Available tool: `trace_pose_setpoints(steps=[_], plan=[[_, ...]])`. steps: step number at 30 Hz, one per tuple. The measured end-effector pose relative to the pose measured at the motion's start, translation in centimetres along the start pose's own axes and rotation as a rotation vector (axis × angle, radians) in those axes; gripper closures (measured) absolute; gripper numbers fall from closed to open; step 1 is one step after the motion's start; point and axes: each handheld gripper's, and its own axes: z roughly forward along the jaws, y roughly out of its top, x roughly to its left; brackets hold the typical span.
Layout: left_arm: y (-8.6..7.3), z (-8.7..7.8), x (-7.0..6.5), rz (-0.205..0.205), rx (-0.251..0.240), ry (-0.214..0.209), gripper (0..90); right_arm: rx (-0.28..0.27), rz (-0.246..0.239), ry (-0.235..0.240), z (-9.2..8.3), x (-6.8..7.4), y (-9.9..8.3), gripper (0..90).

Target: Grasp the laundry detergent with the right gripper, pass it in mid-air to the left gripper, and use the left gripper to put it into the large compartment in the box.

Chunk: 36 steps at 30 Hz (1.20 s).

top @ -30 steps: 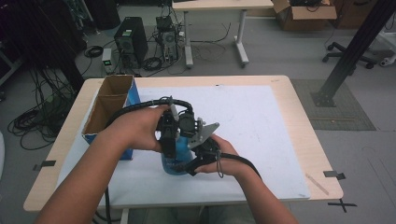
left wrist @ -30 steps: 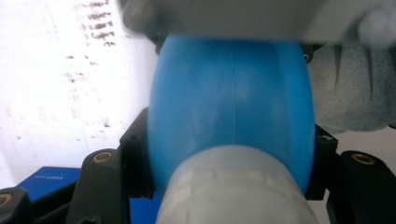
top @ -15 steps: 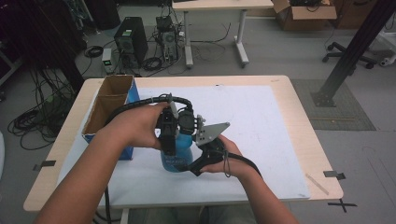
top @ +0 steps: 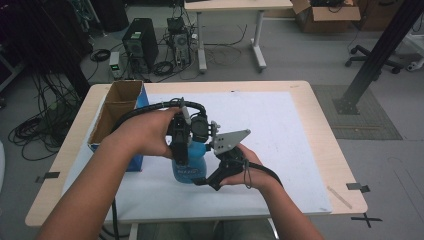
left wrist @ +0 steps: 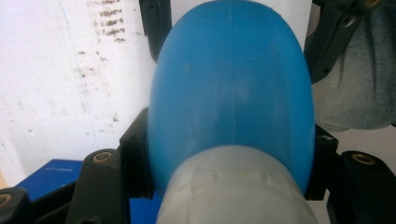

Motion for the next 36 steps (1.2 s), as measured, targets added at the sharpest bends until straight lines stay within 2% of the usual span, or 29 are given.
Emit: trace_pose_setpoints(steps=[3,6,9,12,18,22,25,26,27,28,29,30,31,32,36], plan=[[0.1,-0.2,0.0,0.002,0.017,0.009,38.4,0.008,-0.006,0.002,-0.9,-0.1,0.1,0.9],[0.0,-0.4,0.2,-0.015,0.031,0.007,38.4,0.013,-0.008,-0.002,-1.8,-0.1,0.0,0.8],[-0.2,-0.6,0.6,-0.042,0.021,-0.003,38.4,0.018,-0.013,-0.014,-2.8,-0.3,-0.1,0.9],[-0.4,-0.7,0.7,-0.052,0.019,0.002,38.4,0.031,-0.014,-0.032,-4.0,-0.5,-0.3,0.9],[-1.0,-1.6,2.1,-0.206,0.023,-0.041,38.3,0.064,-0.011,-0.079,-7.0,-1.0,-0.6,0.9],[-1.2,-2.0,2.7,-0.298,0.033,-0.046,38.3,0.098,-0.013,-0.113,-8.9,-1.5,-0.6,1.0],[-1.4,-2.4,3.2,-0.385,0.034,-0.057,38.3,0.140,-0.016,-0.139,-10.1,-1.8,-0.7,1.0],[-1.4,-2.4,3.2,-0.385,0.034,-0.057,38.3,0.140,-0.016,-0.139,-10.1,-1.8,-0.7,1.0],[-1.7,-2.6,3.6,-0.434,0.026,-0.066,38.3,0.173,-0.016,-0.149,-10.8,-2.0,-0.8,1.1],[-1.8,-2.7,3.7,-0.457,0.023,-0.070,38.3,0.188,-0.018,-0.153,-11.1,-2.2,-0.8,1.1],[-1.8,-2.7,3.7,-0.457,0.023,-0.070,38.3,0.188,-0.018,-0.153,-11.1,-2.2,-0.8,1.1],[-2.0,-2.9,4.0,-0.497,0.021,-0.074,38.3,0.226,-0.021,-0.165,-11.7,-2.4,-0.8,1.2],[-2.0,-2.9,4.0,-0.497,0.021,-0.074,38.3,0.226,-0.021,-0.165,-11.7,-2.4,-0.8,1.2],[-2.2,-3.2,4.2,-0.528,0.017,-0.069,38.3,0.256,-0.022,-0.176,-12.1,-2.6,-0.8,1.3],[-2.4,-3.7,4.5,-0.560,0.028,-0.053,38.3,0.296,-0.021,-0.186,-12.6,-2.9,-0.6,1.7]])
